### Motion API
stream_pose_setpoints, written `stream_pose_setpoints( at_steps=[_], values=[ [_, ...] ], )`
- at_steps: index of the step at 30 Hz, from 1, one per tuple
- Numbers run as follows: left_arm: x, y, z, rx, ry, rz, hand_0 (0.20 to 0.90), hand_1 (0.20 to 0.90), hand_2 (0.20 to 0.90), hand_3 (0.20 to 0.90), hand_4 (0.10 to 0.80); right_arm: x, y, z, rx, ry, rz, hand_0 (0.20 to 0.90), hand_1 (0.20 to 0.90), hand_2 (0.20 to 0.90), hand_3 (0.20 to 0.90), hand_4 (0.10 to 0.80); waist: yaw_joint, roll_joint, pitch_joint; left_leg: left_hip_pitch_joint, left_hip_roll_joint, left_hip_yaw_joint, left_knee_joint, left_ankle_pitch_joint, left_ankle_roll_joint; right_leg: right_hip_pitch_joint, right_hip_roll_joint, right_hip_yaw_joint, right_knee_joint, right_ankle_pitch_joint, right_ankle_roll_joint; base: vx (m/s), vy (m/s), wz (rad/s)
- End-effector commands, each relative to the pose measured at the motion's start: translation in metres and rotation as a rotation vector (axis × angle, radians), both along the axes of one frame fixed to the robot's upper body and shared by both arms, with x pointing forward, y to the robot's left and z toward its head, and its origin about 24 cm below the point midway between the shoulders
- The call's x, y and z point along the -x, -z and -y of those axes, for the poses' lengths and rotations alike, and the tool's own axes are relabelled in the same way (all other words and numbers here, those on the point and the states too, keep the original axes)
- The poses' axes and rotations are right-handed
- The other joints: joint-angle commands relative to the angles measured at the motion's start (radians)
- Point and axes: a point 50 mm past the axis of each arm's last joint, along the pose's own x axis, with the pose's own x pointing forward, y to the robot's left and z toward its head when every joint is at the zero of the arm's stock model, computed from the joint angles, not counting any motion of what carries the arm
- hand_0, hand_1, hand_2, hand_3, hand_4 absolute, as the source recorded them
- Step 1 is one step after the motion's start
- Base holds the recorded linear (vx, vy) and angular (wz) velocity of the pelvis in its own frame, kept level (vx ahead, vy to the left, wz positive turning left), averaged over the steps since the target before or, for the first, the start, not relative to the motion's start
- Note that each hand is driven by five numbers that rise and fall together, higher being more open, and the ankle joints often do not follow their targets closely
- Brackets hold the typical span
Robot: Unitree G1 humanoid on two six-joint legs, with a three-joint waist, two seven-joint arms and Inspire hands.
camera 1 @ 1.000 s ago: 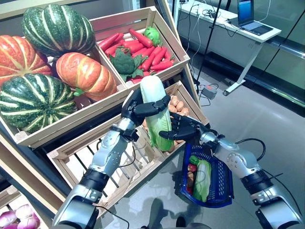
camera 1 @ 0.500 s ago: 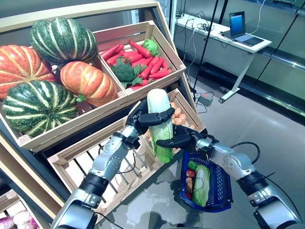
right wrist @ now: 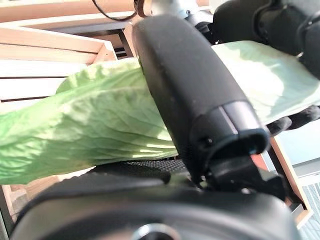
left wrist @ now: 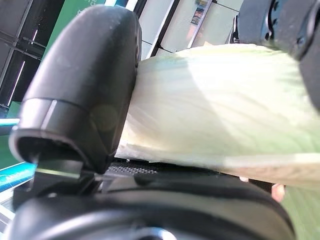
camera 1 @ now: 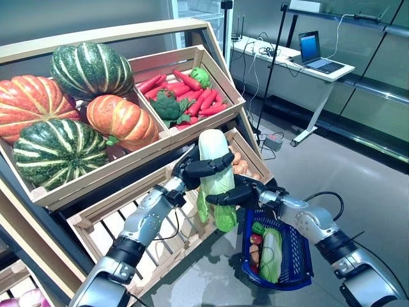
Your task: Put vegetables into the basket
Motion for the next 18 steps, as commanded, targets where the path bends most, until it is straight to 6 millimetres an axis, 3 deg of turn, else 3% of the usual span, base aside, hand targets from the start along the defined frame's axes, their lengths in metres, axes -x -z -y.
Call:
stream_pose_setpoints(
  at_steps=[1,13,14,15,16,18],
  values=[
    [0.008,-0.042,0.084,0.321,0.355,0.185,0.3,0.3,0.3,0.3,0.4,-0.028,-0.083,-0.055,-0.375,-0.082,0.191,0.3,0.3,0.3,0.3,0.4,0.002,-0.022,-0.06,-0.064,-0.034,-0.024,-0.007,-0.01,0.042,0.048,-0.005,-0.012,0.002,-0.062,-0.068,0.0,0.0,0.0],
    [0.003,-0.056,0.077,0.305,0.297,0.231,0.3,0.3,0.3,0.3,0.4,-0.037,-0.075,-0.039,-0.331,-0.005,0.173,0.3,0.3,0.3,0.3,0.4,-0.004,-0.021,-0.059,-0.06,-0.032,-0.015,-0.007,-0.01,0.041,0.049,-0.005,-0.01,0.002,-0.06,-0.067,-0.006,-0.003,-0.02],
    [0.001,-0.056,0.074,0.302,0.275,0.233,0.469,0.469,0.469,0.469,0.513,-0.037,-0.072,-0.035,-0.321,0.012,0.166,0.3,0.3,0.3,0.3,0.4,-0.006,-0.021,-0.059,-0.06,-0.031,-0.013,-0.007,-0.01,0.041,0.048,-0.006,-0.009,0.002,-0.059,-0.067,0.0,0.0,0.0],
    [0.0,-0.057,0.073,0.299,0.268,0.234,0.545,0.545,0.545,0.545,0.563,-0.038,-0.071,-0.034,-0.314,0.019,0.164,0.3,0.3,0.3,0.3,0.4,-0.006,-0.021,-0.059,-0.06,-0.031,-0.013,-0.007,-0.01,0.041,0.048,-0.006,-0.008,0.002,-0.059,-0.067,0.0,0.0,0.0],
    [-0.001,-0.056,0.071,0.292,0.251,0.233,0.9,0.9,0.9,0.9,0.8,-0.038,-0.068,-0.03,-0.297,0.03,0.161,0.3,0.3,0.3,0.3,0.4,-0.007,-0.021,-0.061,-0.06,-0.03,-0.011,-0.007,-0.01,0.041,0.045,-0.006,-0.008,0.002,-0.058,-0.066,0.0,0.0,0.0],
    [-0.002,-0.054,0.065,0.278,0.232,0.234,0.9,0.9,0.9,0.9,0.8,-0.039,-0.061,-0.02,-0.265,0.061,0.148,0.3,0.3,0.3,0.3,0.4,-0.008,-0.021,-0.063,-0.061,-0.029,-0.009,-0.007,-0.011,0.04,0.043,-0.007,-0.008,0.002,-0.058,-0.064,0.0,0.0,0.0]
  ],
)
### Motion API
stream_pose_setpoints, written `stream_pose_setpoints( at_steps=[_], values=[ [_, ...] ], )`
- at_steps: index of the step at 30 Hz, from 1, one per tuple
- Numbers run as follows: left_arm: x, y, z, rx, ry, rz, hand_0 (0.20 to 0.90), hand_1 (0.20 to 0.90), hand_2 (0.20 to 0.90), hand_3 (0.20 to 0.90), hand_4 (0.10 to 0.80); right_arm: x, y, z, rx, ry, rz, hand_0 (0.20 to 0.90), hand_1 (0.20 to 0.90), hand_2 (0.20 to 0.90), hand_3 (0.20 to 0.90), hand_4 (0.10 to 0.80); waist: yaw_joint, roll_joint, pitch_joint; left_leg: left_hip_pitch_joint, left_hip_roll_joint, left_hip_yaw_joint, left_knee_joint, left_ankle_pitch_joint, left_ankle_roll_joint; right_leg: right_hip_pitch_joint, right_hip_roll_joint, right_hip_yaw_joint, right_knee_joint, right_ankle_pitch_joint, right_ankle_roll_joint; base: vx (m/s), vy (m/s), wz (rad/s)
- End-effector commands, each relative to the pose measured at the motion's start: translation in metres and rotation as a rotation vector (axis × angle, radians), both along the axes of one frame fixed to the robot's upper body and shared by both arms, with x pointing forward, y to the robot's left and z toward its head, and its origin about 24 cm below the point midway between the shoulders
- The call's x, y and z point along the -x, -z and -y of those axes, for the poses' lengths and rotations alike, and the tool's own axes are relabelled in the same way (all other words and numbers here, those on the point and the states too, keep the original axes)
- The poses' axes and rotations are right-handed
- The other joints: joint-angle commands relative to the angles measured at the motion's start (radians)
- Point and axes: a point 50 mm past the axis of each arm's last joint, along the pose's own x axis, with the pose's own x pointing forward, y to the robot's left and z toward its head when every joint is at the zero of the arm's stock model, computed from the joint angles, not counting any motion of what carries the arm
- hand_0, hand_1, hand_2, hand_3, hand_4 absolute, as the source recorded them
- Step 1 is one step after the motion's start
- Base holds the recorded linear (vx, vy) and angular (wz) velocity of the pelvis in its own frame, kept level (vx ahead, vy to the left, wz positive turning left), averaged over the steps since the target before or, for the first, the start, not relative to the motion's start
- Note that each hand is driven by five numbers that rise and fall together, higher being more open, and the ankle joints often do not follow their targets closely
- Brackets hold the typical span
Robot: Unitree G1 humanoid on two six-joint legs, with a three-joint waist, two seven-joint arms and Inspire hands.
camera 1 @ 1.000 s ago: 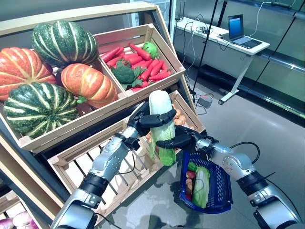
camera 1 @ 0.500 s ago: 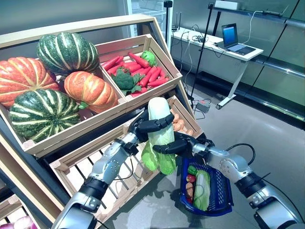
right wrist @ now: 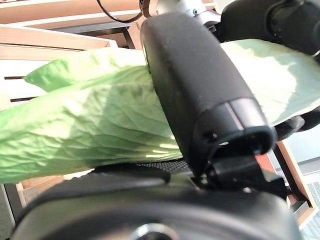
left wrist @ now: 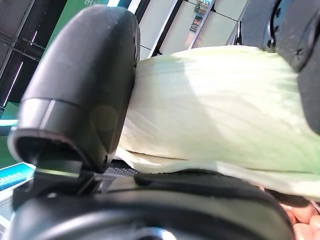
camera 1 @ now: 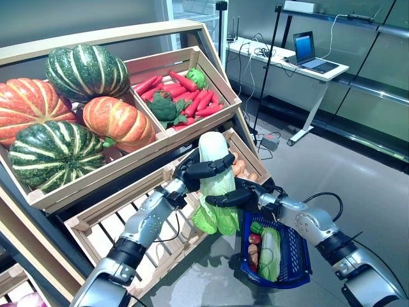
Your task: Put vegetables into the basket
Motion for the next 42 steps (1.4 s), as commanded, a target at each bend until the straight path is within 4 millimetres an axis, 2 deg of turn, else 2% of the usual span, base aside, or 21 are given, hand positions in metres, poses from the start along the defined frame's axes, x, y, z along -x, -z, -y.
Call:
stream_pose_setpoints(
  at_steps=[1,3,11,12,13,15,17,18,23,24,26,29,32,36,40,42],
  values=[
    [-0.002,-0.053,0.06,0.246,0.218,0.243,0.9,0.9,0.9,0.9,0.8,-0.04,-0.059,-0.018,-0.275,0.07,0.145,0.3,0.3,0.3,0.3,0.4,-0.005,-0.021,-0.061,-0.061,-0.029,-0.021,-0.007,-0.011,0.039,0.048,-0.006,-0.014,0.002,-0.062,-0.063,0.0,0.0,0.0],
    [-0.002,-0.052,0.053,0.227,0.203,0.237,0.9,0.9,0.9,0.9,0.8,-0.039,-0.052,-0.007,-0.257,0.104,0.129,0.3,0.3,0.3,0.3,0.4,-0.007,-0.021,-0.06,-0.063,-0.028,-0.019,-0.007,-0.01,0.038,0.046,-0.005,-0.011,0.002,-0.06,-0.063,0.0,0.0,0.0],
    [-0.01,-0.037,0.001,0.115,0.023,0.214,0.9,0.9,0.9,0.9,0.8,-0.03,-0.01,0.062,-0.173,0.319,0.026,0.3,0.3,0.3,0.3,0.4,-0.019,-0.02,-0.057,-0.065,-0.023,-0.001,-0.007,-0.009,0.038,0.038,-0.003,-0.006,0.002,-0.055,-0.058,0.009,-0.001,-0.04],
    [-0.011,-0.034,-0.014,0.075,-0.032,0.21,0.9,0.9,0.9,0.9,0.8,-0.025,0.001,0.084,-0.165,0.406,-0.004,0.3,0.3,0.3,0.3,0.4,-0.022,-0.019,-0.054,-0.067,-0.023,0.0,-0.007,-0.009,0.039,0.036,-0.002,-0.005,0.002,-0.054,-0.058,0.024,-0.008,-0.04],
    [-0.011,-0.034,-0.017,0.067,-0.044,0.208,0.9,0.9,0.9,0.9,0.8,-0.024,0.002,0.088,-0.164,0.421,-0.011,0.3,0.3,0.3,0.3,0.4,-0.022,-0.019,-0.054,-0.067,-0.023,0.0,-0.007,-0.009,0.039,0.035,-0.002,-0.004,0.002,-0.054,-0.058,0.031,-0.013,-0.01],
    [-0.012,-0.031,-0.037,0.041,-0.102,0.201,0.9,0.9,0.9,0.9,0.8,-0.017,0.013,0.116,-0.158,0.537,-0.041,0.3,0.3,0.3,0.3,0.4,-0.024,-0.017,-0.051,-0.069,-0.022,0.003,-0.007,-0.009,0.038,0.033,-0.003,-0.006,0.002,-0.054,-0.057,0.015,-0.009,-0.03],
    [-0.012,-0.031,-0.042,0.034,-0.124,0.196,0.9,0.9,0.9,0.9,0.8,-0.016,0.016,0.125,-0.154,0.589,-0.052,0.3,0.3,0.3,0.3,0.4,-0.023,-0.016,-0.05,-0.07,-0.022,0.003,-0.007,-0.009,0.039,0.032,-0.003,-0.006,0.002,-0.054,-0.057,0.02,-0.012,-0.05],
    [-0.012,-0.029,-0.052,0.025,-0.147,0.19,0.9,0.9,0.9,0.9,0.8,-0.011,0.021,0.144,-0.149,0.658,-0.062,0.3,0.3,0.3,0.3,0.4,-0.023,-0.013,-0.046,-0.071,-0.023,0.002,-0.007,-0.009,0.039,0.031,-0.003,-0.007,0.002,-0.055,-0.057,0.0,0.0,0.0],
    [-0.011,-0.024,-0.065,0.012,-0.167,0.166,0.9,0.9,0.9,0.9,0.8,0.0,0.028,0.185,-0.117,0.836,-0.077,0.3,0.3,0.3,0.3,0.4,-0.02,-0.007,-0.039,-0.075,-0.024,-0.006,-0.007,-0.009,0.037,0.031,-0.002,-0.01,0.002,-0.054,-0.057,0.013,-0.006,0.0],
    [-0.011,-0.024,-0.065,0.011,-0.167,0.165,0.9,0.9,0.9,0.9,0.8,0.001,0.028,0.187,-0.114,0.84,-0.078,0.3,0.3,0.3,0.3,0.4,-0.019,-0.007,-0.039,-0.075,-0.024,-0.007,-0.007,-0.009,0.037,0.031,-0.002,-0.011,0.002,-0.054,-0.057,0.034,-0.02,-0.01],
    [-0.01,-0.021,-0.066,0.018,-0.165,0.154,0.9,0.9,0.9,0.9,0.8,0.009,0.033,0.203,-0.069,0.899,-0.096,0.3,0.3,0.3,0.3,0.4,-0.013,-0.007,-0.036,-0.079,-0.025,-0.013,-0.007,-0.008,0.035,0.029,-0.002,-0.017,0.002,-0.054,-0.056,0.036,-0.029,-0.01],
    [-0.009,-0.019,-0.066,0.02,-0.165,0.149,0.9,0.9,0.9,0.9,0.8,0.012,0.036,0.209,-0.049,0.925,-0.104,0.3,0.3,0.3,0.3,0.4,-0.009,-0.006,-0.033,-0.081,-0.025,-0.016,-0.007,-0.007,0.034,0.029,-0.002,-0.021,0.002,-0.054,-0.056,0.027,-0.029,0.01],
    [-0.008,-0.018,-0.061,0.021,-0.166,0.149,0.9,0.9,0.9,0.9,0.8,0.019,0.042,0.223,-0.016,1.028,-0.133,0.3,0.3,0.3,0.3,0.4,0.009,-0.005,-0.012,-0.094,-0.028,-0.031,-0.007,-0.001,0.033,0.019,-0.003,-0.033,0.002,-0.054,-0.06,0.049,-0.078,0.07],
    [-0.005,-0.022,-0.057,-0.039,-0.185,0.197,0.9,0.9,0.9,0.9,0.8,0.017,0.043,0.226,0.052,1.098,-0.129,0.3,0.3,0.3,0.3,0.4,0.034,-0.001,0.032,-0.13,-0.03,-0.05,0.004,0.01,0.031,-0.016,-0.005,-0.046,0.027,-0.063,-0.068,0.003,-0.097,0.08],
    [-0.009,-0.047,-0.052,-0.066,-0.186,0.322,0.9,0.9,0.9,0.9,0.8,-0.008,0.014,0.226,0.102,1.136,-0.021,0.3,0.3,0.3,0.3,0.4,0.051,0.011,0.152,-0.284,-0.037,-0.084,0.148,-0.002,0.019,-0.136,-0.017,-0.075,0.138,-0.09,-0.086,-0.249,-0.104,0.24],
    [-0.011,-0.06,-0.048,-0.046,-0.182,0.379,0.9,0.9,0.9,0.9,0.8,-0.02,-0.004,0.228,0.128,1.158,0.043,0.3,0.3,0.3,0.3,0.4,0.055,0.027,0.236,-0.378,-0.038,-0.082,0.253,-0.013,0.014,-0.218,-0.029,-0.101,0.232,-0.11,-0.096,-0.268,-0.069,0.22]
  ],
)
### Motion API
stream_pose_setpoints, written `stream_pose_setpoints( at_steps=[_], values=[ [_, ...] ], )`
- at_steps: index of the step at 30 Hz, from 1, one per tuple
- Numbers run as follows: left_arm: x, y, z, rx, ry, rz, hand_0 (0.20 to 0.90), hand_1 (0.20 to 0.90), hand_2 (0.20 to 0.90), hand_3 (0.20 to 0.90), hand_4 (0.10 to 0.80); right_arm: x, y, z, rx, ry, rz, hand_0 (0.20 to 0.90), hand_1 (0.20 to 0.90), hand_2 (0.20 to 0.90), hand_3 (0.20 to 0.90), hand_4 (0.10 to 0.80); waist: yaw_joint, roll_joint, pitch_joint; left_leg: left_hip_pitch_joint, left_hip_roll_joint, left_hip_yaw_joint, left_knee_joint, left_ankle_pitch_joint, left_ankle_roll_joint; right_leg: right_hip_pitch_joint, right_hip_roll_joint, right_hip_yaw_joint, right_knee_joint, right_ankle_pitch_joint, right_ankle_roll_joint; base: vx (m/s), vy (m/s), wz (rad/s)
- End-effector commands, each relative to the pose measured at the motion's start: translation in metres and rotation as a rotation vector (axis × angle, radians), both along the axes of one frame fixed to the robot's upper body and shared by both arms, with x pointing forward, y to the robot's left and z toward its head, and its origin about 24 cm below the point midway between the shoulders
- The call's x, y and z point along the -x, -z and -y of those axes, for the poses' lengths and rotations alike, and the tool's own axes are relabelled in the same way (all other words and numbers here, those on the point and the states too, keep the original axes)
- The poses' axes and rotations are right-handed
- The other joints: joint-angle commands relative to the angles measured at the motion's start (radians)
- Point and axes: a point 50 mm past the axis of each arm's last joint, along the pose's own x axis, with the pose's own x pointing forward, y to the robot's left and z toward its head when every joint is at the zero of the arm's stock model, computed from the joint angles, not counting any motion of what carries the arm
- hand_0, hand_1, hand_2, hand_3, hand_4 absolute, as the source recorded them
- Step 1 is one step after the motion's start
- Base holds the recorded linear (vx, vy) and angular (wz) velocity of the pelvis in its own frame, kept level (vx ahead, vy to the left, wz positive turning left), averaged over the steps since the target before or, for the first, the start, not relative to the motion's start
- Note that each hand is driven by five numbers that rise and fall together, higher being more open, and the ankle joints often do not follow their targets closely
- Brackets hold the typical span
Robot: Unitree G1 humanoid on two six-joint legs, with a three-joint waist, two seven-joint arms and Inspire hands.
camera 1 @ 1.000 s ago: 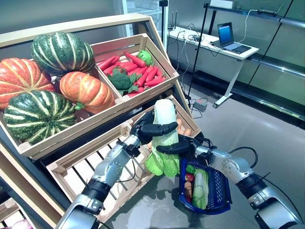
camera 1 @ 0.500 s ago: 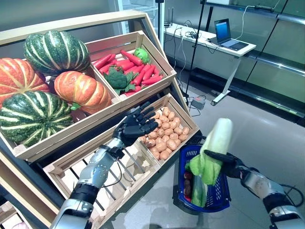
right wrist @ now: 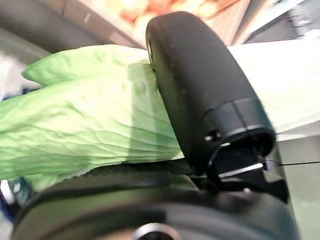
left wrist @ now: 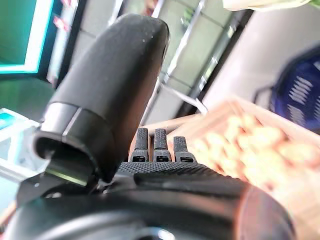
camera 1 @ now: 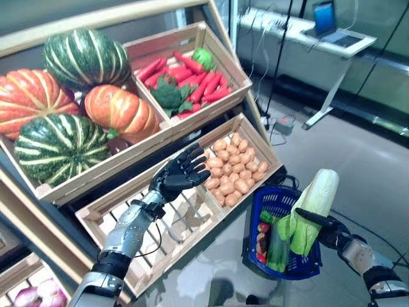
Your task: Put vegetables into the basket
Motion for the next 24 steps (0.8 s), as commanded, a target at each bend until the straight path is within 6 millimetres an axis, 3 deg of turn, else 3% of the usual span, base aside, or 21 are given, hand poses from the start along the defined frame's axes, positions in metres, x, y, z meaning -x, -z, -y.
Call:
stream_pose_setpoints(
  at_steps=[1,4,8,10,14,15,20,23,24],
  values=[
    [-0.018,-0.071,0.013,0.019,0.032,0.338,0.9,0.9,0.9,0.9,0.8,-0.052,-0.076,0.014,0.132,0.075,0.295,0.3,0.3,0.3,0.3,0.4,0.001,-0.029,0.118,-0.138,-0.025,-0.019,0.167,-0.028,0.008,-0.047,-0.01,-0.065,0.249,-0.166,-0.09,-0.28,-0.059,0.27],
    [-0.018,-0.081,0.02,0.082,0.017,0.382,0.9,0.9,0.9,0.9,0.8,-0.067,-0.098,0.012,0.144,0.117,0.347,0.3,0.3,0.3,0.3,0.4,0.004,-0.015,0.201,-0.304,-0.02,-0.002,0.387,-0.087,0.012,-0.216,-0.039,-0.092,0.472,-0.226,-0.106,-0.255,-0.057,0.29],
    [-0.014,-0.076,0.025,0.107,-0.022,0.371,0.9,0.9,0.9,0.9,0.8,-0.069,-0.101,0.013,0.123,0.142,0.345,0.3,0.3,0.3,0.3,0.4,0.011,-0.008,0.241,-0.436,-0.022,-0.01,0.58,-0.164,0.027,-0.337,-0.065,-0.097,0.668,-0.292,-0.12,-0.121,-0.06,0.12],
    [-0.012,-0.074,0.024,0.106,-0.055,0.365,0.9,0.9,0.9,0.9,0.8,-0.07,-0.104,0.016,0.112,0.168,0.365,0.3,0.3,0.3,0.3,0.4,0.011,-0.001,0.261,-0.528,-0.025,-0.015,0.707,-0.21,0.049,-0.425,-0.089,-0.101,0.803,-0.336,-0.135,-0.111,-0.052,0.15],
    [-0.01,-0.074,0.026,0.105,-0.058,0.38,0.9,0.9,0.9,0.9,0.8,-0.073,-0.112,0.018,0.107,0.191,0.397,0.3,0.3,0.3,0.3,0.4,0.016,0.009,0.282,-0.591,-0.03,-0.015,0.797,-0.239,0.064,-0.492,-0.104,-0.093,0.897,-0.364,-0.136,-0.06,-0.03,0.15],
    [-0.009,-0.076,0.027,0.123,-0.059,0.394,0.9,0.9,0.9,0.9,0.8,-0.076,-0.118,0.019,0.114,0.201,0.407,0.3,0.3,0.3,0.3,0.4,0.017,0.014,0.291,-0.641,-0.03,-0.014,0.866,-0.252,0.074,-0.542,-0.115,-0.091,0.967,-0.384,-0.147,-0.038,-0.022,0.07],
    [-0.006,-0.075,0.027,0.167,-0.063,0.4,0.9,0.9,0.9,0.9,0.8,-0.079,-0.127,0.022,0.122,0.212,0.429,0.3,0.3,0.3,0.3,0.4,0.02,0.024,0.304,-0.725,-0.03,-0.012,0.979,-0.285,0.089,-0.633,-0.12,-0.081,1.078,-0.419,-0.157,-0.034,-0.025,0.03],
    [-0.002,-0.077,0.029,0.19,-0.061,0.418,0.9,0.9,0.9,0.9,0.8,-0.085,-0.145,0.021,0.145,0.192,0.486,0.3,0.3,0.3,0.3,0.4,0.022,0.033,0.305,-0.786,-0.032,-0.011,1.048,-0.315,0.1,-0.702,-0.114,-0.069,1.145,-0.437,-0.166,-0.034,-0.029,-0.02],
    [-0.002,-0.077,0.029,0.194,-0.059,0.423,0.9,0.9,0.9,0.9,0.8,-0.086,-0.149,0.02,0.158,0.189,0.504,0.413,0.413,0.413,0.413,0.475,0.022,0.035,0.305,-0.808,-0.033,-0.012,1.073,-0.319,0.101,-0.725,-0.114,-0.068,1.171,-0.444,-0.168,-0.059,-0.028,0.03]
  ],
)
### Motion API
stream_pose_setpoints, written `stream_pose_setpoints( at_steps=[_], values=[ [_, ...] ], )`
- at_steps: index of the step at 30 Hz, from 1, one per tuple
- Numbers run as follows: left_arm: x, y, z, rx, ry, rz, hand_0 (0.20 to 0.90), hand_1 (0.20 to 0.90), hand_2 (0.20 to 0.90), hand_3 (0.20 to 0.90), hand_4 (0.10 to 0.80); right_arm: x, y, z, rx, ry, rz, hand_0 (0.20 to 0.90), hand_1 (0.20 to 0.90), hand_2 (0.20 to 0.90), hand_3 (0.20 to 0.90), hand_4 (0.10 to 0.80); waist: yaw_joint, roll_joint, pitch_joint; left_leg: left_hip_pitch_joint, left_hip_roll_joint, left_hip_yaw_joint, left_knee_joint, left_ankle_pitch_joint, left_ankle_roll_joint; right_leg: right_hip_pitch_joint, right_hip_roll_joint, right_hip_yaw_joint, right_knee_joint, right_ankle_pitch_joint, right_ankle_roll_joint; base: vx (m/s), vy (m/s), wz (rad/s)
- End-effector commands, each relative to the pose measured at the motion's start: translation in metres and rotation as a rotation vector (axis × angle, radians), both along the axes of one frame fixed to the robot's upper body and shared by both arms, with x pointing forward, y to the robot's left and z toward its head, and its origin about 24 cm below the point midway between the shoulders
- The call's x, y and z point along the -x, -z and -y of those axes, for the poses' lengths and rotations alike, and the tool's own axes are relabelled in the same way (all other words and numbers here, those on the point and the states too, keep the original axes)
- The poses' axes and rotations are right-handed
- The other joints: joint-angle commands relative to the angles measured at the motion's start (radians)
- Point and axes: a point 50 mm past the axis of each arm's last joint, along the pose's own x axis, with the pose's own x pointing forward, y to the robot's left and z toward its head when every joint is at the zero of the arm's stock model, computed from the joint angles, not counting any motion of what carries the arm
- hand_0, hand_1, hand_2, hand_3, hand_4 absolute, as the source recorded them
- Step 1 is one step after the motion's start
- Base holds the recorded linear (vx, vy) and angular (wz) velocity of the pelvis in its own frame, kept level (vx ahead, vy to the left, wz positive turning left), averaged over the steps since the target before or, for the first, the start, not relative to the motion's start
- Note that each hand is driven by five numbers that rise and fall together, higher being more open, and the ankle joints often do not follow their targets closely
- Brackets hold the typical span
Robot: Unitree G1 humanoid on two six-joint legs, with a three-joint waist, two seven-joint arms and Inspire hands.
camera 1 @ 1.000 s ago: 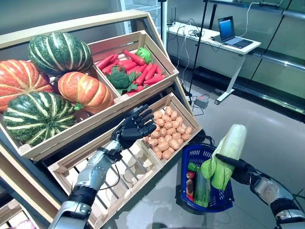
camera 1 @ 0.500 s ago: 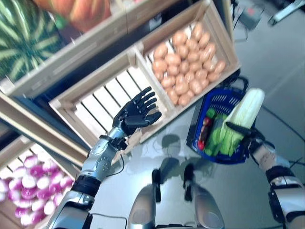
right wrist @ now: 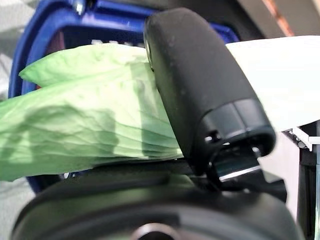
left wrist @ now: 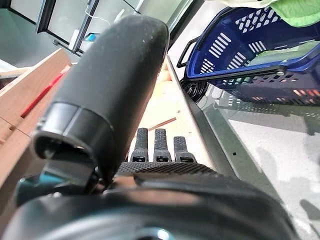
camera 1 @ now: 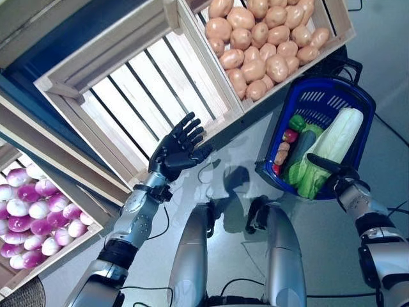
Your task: Put vegetables into the basket
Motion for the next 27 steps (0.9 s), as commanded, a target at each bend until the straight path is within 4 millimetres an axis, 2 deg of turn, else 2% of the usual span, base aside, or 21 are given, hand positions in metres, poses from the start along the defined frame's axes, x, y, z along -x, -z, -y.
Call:
stream_pose_setpoints(
  at_steps=[1,2,7,15,24,25,27],
  values=[
    [0.008,-0.053,0.016,0.122,0.046,0.305,0.9,0.9,0.9,0.9,0.8,-0.013,-0.07,0.026,0.097,0.096,0.272,0.599,0.599,0.599,0.599,0.599,0.008,0.032,-0.006,-0.021,-0.041,0.061,0.066,-0.011,0.097,0.067,0.019,-0.02,0.061,-0.036,-0.072,-0.028,-0.026,0.03],
    [0.008,-0.053,0.017,0.121,0.047,0.303,0.9,0.9,0.9,0.9,0.8,-0.013,-0.07,0.026,0.104,0.1,0.273,0.9,0.9,0.9,0.9,0.8,0.009,0.032,-0.006,-0.032,-0.04,0.06,0.087,-0.021,0.1,0.055,0.02,-0.019,0.079,-0.042,-0.072,0.0,0.0,0.0],
    [0.011,-0.053,0.016,0.1,0.045,0.313,0.9,0.9,0.9,0.9,0.8,-0.012,-0.072,0.028,0.1,0.092,0.297,0.9,0.9,0.9,0.9,0.8,0.016,0.027,-0.006,-0.049,-0.039,0.052,0.13,-0.029,0.102,0.042,0.019,-0.029,0.109,-0.051,-0.074,0.003,-0.015,0.02],
    [0.015,-0.052,0.016,0.108,0.069,0.336,0.9,0.9,0.9,0.9,0.8,-0.012,-0.075,0.023,0.12,0.07,0.323,0.9,0.9,0.9,0.9,0.8,0.02,0.017,-0.007,-0.017,-0.032,0.049,0.121,0.016,0.088,0.085,0.025,-0.037,0.078,-0.033,-0.07,0.005,0.011,0.0],
    [0.018,-0.049,0.017,0.113,0.092,0.332,0.9,0.9,0.9,0.9,0.8,-0.004,-0.07,0.036,0.13,0.086,0.303,0.9,0.9,0.9,0.9,0.8,0.024,-0.001,-0.032,0.101,-0.026,0.052,0.054,0.027,0.085,0.204,0.035,-0.038,0.006,-0.026,-0.078,0.034,0.068,-0.01],
    [0.018,-0.046,0.016,0.103,0.093,0.323,0.9,0.9,0.9,0.9,0.8,-0.002,-0.067,0.036,0.124,0.08,0.288,0.9,0.9,0.9,0.9,0.8,0.025,-0.01,-0.048,0.157,-0.024,0.052,-0.002,0.036,0.079,0.26,0.043,-0.038,-0.049,-0.016,-0.074,0.019,0.079,-0.02],
    [0.018,-0.044,0.017,0.092,0.096,0.319,0.9,0.9,0.9,0.9,0.8,-0.001,-0.062,0.037,0.115,0.079,0.275,0.9,0.9,0.9,0.9,0.8,0.026,-0.015,-0.057,0.179,-0.02,0.053,-0.022,0.04,0.08,0.286,0.043,-0.043,-0.071,-0.01,-0.079,0.029,0.076,-0.03]
  ],
)
